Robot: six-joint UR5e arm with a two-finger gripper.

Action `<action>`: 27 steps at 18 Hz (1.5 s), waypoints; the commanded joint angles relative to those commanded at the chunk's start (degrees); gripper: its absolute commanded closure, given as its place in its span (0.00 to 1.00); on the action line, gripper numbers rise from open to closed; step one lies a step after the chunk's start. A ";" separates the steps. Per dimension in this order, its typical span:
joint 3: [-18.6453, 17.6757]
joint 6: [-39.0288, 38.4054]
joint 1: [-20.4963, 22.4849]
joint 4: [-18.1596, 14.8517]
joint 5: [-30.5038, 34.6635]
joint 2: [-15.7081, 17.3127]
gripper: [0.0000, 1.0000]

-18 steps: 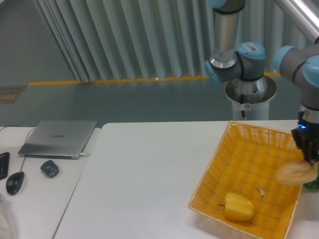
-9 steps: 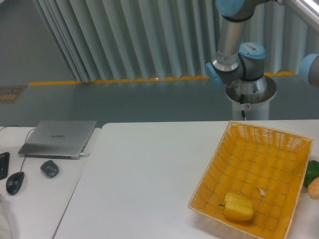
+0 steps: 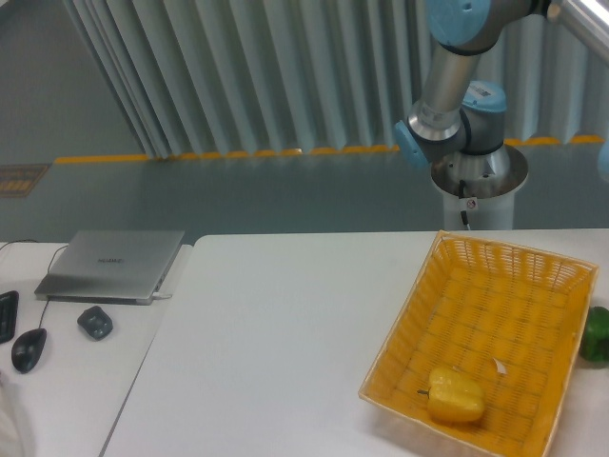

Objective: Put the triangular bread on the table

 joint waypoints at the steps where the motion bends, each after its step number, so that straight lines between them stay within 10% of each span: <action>1: -1.31 0.79 0.44 -0.17 0.09 0.61 0.00; 7: -4.83 0.19 0.36 -0.96 -3.78 5.18 0.00; 15: -3.69 4.21 -0.70 -16.41 -2.03 11.68 0.00; 27: -2.46 6.25 -7.29 -24.00 10.73 11.52 0.00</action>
